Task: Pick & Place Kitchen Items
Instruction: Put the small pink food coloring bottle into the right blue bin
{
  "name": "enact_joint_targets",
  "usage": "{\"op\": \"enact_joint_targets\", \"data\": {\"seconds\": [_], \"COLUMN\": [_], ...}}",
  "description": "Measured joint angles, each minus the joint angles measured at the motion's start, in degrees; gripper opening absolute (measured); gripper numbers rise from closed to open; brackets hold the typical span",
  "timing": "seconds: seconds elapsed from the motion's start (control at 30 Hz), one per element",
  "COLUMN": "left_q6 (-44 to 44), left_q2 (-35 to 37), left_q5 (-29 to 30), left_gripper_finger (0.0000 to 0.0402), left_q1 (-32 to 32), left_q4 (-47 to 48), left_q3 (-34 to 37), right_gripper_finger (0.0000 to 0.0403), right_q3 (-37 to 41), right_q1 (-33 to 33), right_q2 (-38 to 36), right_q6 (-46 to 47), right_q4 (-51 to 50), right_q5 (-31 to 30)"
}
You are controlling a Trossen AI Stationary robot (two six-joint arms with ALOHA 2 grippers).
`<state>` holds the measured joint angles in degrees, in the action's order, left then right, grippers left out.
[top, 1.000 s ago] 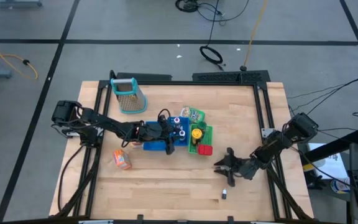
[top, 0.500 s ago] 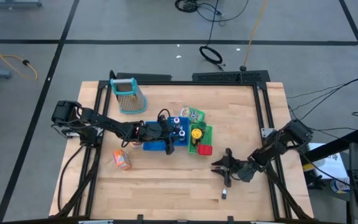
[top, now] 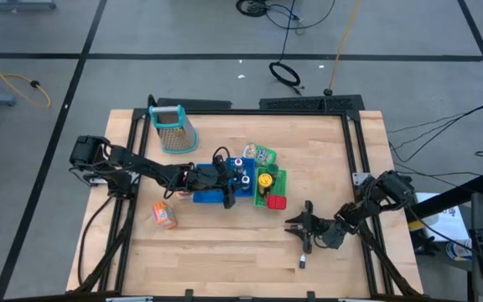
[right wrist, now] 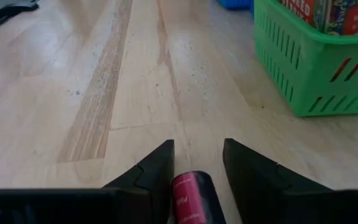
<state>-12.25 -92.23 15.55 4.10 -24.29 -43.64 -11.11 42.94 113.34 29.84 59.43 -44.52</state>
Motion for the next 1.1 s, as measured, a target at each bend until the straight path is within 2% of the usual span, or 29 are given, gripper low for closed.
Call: {"op": "enact_joint_targets", "data": {"seconds": [0.23,0.47,0.7,1.1], "left_q6": [0.02,-0.04,-0.07,-0.02], "left_q2": [0.00,0.00,0.00,0.00], "left_q5": [0.00,0.00,0.00,0.00], "left_gripper_finger": [0.0159,0.0159,0.0159,0.0159], "left_q1": [0.00,0.01,0.00,0.00], "left_q4": [0.00,0.00,0.00,-0.17], "left_q3": [0.00,0.00,0.00,0.00], "right_gripper_finger": [0.0115,0.0048,0.0047,0.0045], "right_q3": [0.00,0.21,0.35,0.23], "right_q1": [-0.29,-0.46,-0.57,-3.71], "right_q2": [0.00,0.05,-0.87,-15.46], "right_q6": [0.72,0.83,-0.54,-5.32], "right_q4": [-0.22,0.84,2.24,-1.43], "right_q5": [-0.51,-0.58,0.67,5.85]}}
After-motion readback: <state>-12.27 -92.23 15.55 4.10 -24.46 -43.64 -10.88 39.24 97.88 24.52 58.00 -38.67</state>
